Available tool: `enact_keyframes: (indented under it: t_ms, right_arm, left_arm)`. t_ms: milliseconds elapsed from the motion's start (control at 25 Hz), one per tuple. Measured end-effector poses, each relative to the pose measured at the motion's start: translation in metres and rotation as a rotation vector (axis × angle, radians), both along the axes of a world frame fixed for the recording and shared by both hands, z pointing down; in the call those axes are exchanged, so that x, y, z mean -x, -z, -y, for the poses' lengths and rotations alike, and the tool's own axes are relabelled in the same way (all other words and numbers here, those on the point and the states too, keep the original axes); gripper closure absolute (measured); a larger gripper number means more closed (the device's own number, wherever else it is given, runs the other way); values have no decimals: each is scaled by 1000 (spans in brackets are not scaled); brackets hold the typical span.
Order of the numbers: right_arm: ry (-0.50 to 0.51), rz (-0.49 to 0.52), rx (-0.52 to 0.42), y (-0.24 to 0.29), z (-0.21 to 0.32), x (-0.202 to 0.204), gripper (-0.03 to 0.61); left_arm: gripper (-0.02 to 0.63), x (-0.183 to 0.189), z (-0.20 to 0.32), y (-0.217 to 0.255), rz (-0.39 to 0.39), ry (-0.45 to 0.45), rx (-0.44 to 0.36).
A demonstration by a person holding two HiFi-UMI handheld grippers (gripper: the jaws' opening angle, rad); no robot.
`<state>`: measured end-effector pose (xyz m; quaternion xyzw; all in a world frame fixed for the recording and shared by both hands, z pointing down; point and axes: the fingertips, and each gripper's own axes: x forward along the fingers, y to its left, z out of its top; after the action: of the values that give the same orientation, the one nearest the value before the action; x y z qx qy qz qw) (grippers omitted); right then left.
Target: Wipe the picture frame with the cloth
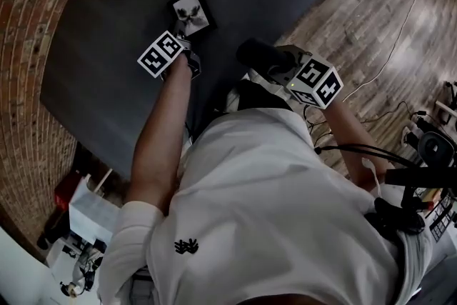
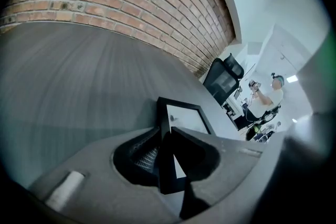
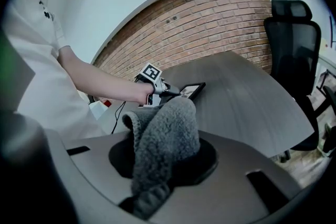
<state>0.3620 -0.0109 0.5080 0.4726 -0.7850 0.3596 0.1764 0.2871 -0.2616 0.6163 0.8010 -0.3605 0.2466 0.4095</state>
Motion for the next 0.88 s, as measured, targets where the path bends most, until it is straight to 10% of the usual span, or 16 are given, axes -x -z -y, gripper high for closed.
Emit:
enact_keyframes:
  t_ms: [520,880]
  right_arm:
    - [-69,24,-21,-10,-24,2,489]
    - [-167,-50,-131,26,-47,66,489]
  left_arm:
    - [520,-6,-15,20,83,-130,-109]
    - [520,55,-116,125,-210,-371,-78]
